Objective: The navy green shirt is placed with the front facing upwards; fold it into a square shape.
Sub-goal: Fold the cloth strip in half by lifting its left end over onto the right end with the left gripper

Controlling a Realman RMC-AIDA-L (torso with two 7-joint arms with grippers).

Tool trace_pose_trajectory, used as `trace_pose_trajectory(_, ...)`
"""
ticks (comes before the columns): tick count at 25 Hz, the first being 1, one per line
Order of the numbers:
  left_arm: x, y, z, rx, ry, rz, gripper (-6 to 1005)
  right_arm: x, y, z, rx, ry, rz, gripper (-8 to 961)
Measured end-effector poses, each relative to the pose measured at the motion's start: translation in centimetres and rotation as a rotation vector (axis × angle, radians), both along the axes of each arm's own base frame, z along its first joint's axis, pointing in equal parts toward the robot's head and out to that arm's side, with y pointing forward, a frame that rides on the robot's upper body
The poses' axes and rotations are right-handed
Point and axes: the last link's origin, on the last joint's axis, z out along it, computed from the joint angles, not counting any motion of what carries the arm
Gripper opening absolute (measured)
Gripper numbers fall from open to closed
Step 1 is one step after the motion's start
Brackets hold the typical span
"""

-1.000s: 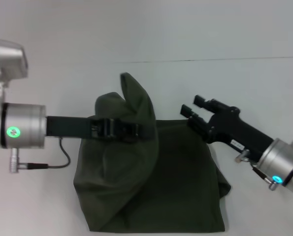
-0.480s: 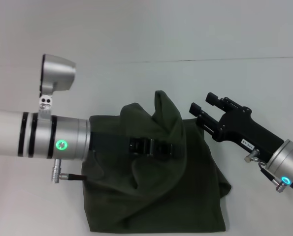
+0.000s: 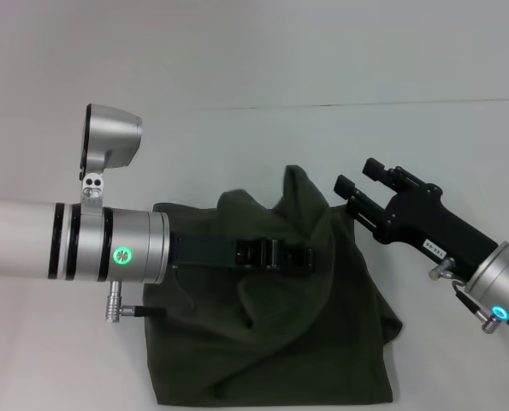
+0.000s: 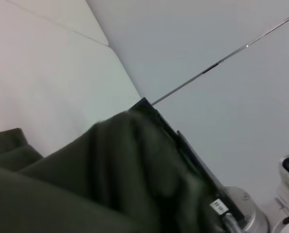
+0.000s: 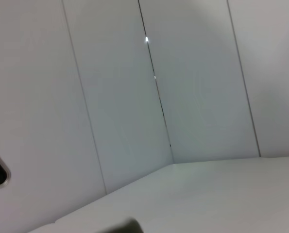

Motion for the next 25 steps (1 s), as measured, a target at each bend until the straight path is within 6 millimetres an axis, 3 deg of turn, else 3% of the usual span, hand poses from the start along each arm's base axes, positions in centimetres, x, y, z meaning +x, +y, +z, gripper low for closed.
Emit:
trace_pose_trajectory(1,0.1,-0.1,0.0,0.001,-0.011,-0.004,68,0.0,0.0,0.0,0.002,0.0,-0.001,619)
trace_pose_trajectory(9,0.2,-0.6,-0.1,0.015,-0.077,-0.034,361,0.1,0.1,0.2,0.015,0.006,-0.008,621)
trace_pose_trajectory(14,-0.3,-0.8,2.4,0.046,-0.121,-0.062,528,0.0,0.0,0.8,0.026,0.031,0.006,622)
trace_pose_trajectory(19,-2.1,-1.6,5.2,0.051,-0.096,-0.107,647,0.3,0.2,2.6,-0.041,0.076,0.029,623)
trace_pose_trajectory(25,-3.1,-1.7,4.8,0.051,0.037,-0.229,815,0.3,0.4,4.8,-0.111,0.046,0.095,624)
